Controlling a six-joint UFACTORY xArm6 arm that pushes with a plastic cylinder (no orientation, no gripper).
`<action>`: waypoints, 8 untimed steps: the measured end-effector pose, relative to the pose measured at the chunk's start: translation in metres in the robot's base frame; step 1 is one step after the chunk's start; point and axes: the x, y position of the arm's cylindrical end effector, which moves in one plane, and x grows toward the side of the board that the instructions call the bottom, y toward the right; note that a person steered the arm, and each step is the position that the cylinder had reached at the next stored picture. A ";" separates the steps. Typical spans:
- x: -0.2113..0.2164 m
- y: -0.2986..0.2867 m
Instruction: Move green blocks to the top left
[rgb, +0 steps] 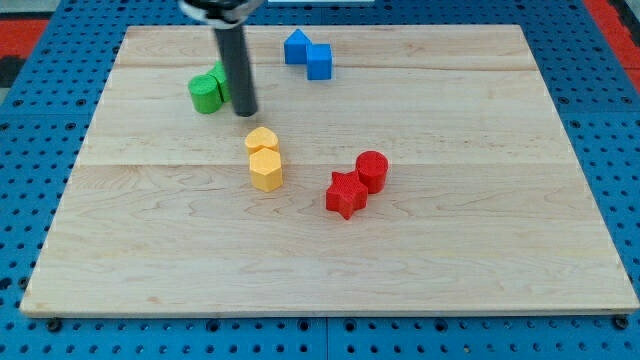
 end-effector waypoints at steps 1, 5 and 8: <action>-0.027 -0.007; -0.034 -0.021; -0.054 -0.059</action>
